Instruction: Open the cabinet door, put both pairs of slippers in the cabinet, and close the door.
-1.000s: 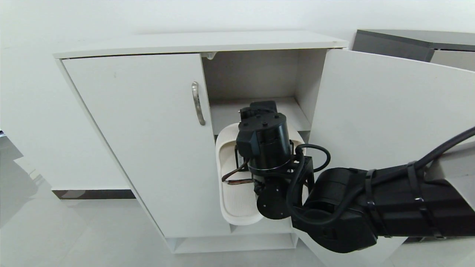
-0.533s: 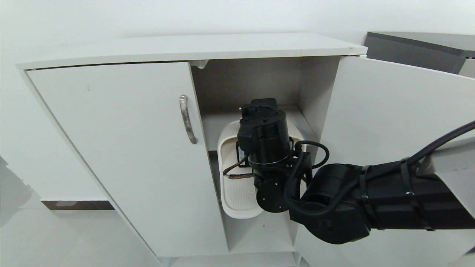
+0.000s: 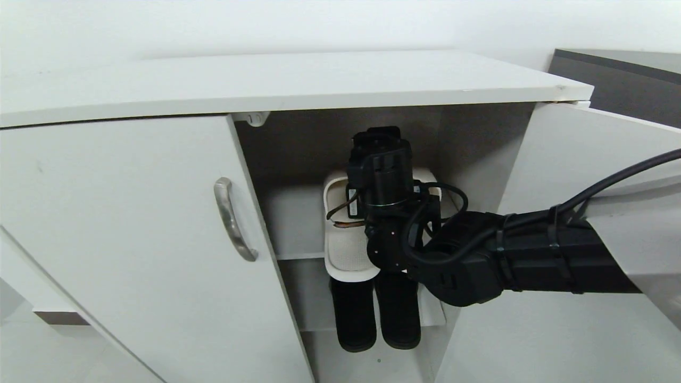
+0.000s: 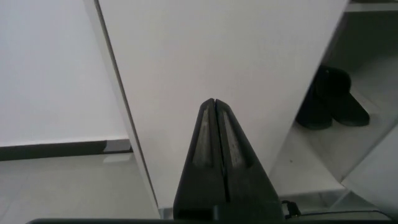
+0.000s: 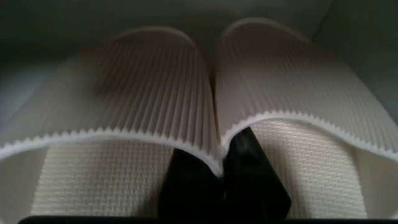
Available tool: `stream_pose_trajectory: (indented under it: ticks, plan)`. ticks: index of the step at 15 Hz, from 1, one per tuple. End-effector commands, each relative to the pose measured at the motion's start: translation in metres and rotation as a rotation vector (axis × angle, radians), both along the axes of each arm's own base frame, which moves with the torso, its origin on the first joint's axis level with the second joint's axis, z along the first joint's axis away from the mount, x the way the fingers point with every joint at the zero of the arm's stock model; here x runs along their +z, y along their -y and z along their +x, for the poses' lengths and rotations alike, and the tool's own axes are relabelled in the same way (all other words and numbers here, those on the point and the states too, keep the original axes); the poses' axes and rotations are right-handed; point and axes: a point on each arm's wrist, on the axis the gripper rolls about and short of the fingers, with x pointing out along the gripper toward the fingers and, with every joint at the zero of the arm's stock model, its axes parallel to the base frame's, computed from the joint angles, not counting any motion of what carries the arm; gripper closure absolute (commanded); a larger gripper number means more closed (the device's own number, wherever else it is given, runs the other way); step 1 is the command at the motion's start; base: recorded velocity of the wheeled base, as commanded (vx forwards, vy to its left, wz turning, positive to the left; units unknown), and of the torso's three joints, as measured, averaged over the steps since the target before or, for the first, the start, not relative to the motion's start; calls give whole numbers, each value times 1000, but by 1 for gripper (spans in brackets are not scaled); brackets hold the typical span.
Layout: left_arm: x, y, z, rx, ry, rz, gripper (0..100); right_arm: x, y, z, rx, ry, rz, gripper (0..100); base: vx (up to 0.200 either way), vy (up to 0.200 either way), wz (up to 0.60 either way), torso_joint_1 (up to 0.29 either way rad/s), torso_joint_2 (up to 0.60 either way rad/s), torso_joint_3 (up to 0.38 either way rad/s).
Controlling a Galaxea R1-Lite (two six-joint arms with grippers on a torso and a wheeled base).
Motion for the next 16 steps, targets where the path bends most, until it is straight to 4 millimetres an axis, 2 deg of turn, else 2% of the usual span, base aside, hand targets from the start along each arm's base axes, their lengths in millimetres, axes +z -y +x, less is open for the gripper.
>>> stream_pose_trajectory:
  ticks: [1,3,8,9,14,16]
  plan:
    - [0,0,0,0,0,-1,100,-4,-3,7,-9,1,-1,100,0,0,0,0,0,0]
    - [0,0,0,2,0,-1,100,-1,-4,13,-16,10,-5,100,0,0,0,0,0,0]
    - [0,0,0,0,0,-1,100,-10,-7,26,-31,7,-15,100,0,0,0,0,0,0]
    - [0,0,0,0,0,-1,100,-10,-6,28,-33,7,-22,0,0,0,0,0,0,0]
    - [0,0,0,0,0,-1,100,-9,-3,29,-33,0,-29,0,0,0,0,0,0,0]
    - [0,0,0,2,0,-2,100,-1,5,13,0,-7,-33,0,0,0,0,0,0,0]
